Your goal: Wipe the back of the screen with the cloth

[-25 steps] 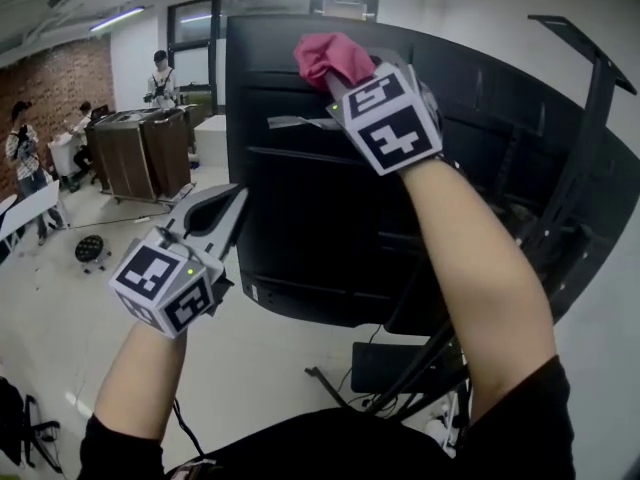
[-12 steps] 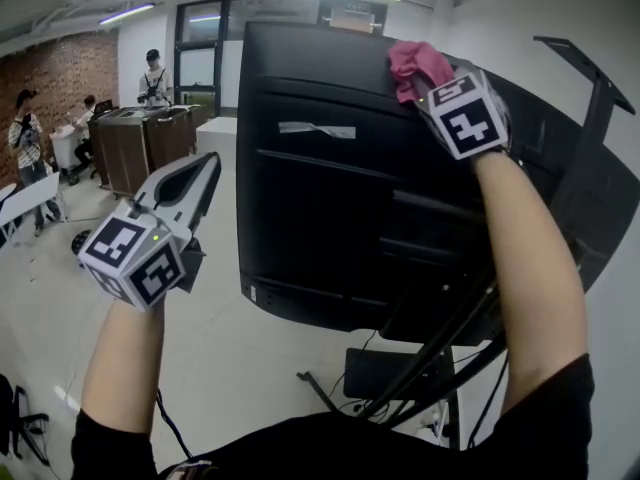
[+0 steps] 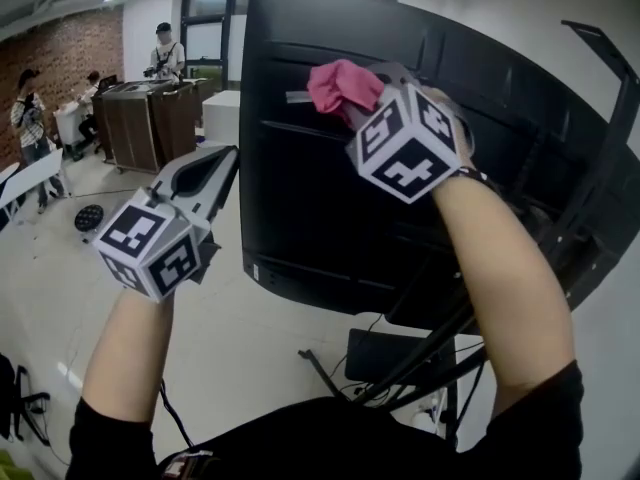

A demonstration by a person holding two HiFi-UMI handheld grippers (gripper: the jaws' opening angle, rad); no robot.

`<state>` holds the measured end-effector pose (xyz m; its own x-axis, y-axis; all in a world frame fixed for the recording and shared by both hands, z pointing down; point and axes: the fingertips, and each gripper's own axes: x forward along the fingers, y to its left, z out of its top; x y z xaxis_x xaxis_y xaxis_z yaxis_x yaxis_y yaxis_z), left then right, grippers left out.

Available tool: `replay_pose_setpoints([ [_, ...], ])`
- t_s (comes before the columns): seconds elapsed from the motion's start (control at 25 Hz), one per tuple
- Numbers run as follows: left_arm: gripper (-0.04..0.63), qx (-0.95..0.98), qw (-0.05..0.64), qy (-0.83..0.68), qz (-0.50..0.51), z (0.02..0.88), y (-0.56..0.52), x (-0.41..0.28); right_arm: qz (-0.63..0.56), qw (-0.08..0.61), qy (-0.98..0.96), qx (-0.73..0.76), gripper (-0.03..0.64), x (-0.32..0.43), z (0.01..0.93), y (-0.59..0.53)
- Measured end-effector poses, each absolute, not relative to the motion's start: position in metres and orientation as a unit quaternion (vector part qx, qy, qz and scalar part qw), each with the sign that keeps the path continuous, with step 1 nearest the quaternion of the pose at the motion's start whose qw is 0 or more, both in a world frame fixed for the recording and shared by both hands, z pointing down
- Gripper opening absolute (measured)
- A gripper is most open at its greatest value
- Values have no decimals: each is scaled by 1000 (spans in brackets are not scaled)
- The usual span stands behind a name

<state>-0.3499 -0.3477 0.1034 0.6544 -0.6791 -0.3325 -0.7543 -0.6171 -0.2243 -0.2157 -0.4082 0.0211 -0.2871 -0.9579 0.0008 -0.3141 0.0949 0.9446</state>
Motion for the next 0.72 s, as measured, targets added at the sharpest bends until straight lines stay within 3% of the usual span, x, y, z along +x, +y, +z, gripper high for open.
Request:
replay_pose_setpoints([
  [0.08,-3,-894,170,402,104,114,-346,-348,-484,395,-631,459,114,-254,42,-427],
  [0.16,-3,-896,165,399,103,121,-343,-348,-482,419,-610,469,115,-243,45,-433],
  [0.4,-3,-903,146,394,93,143,-341,-343,-422,435,-619,499,115,-139,37,-411],
  [0.6,-3,-906,141,389,84,155,-340,-338,-376,463,-571,564,115,2,29,-372],
  [0.72,-3,-908,135,390,79,164,-341,-336,-404,424,-575,572,114,-13,24,-346],
])
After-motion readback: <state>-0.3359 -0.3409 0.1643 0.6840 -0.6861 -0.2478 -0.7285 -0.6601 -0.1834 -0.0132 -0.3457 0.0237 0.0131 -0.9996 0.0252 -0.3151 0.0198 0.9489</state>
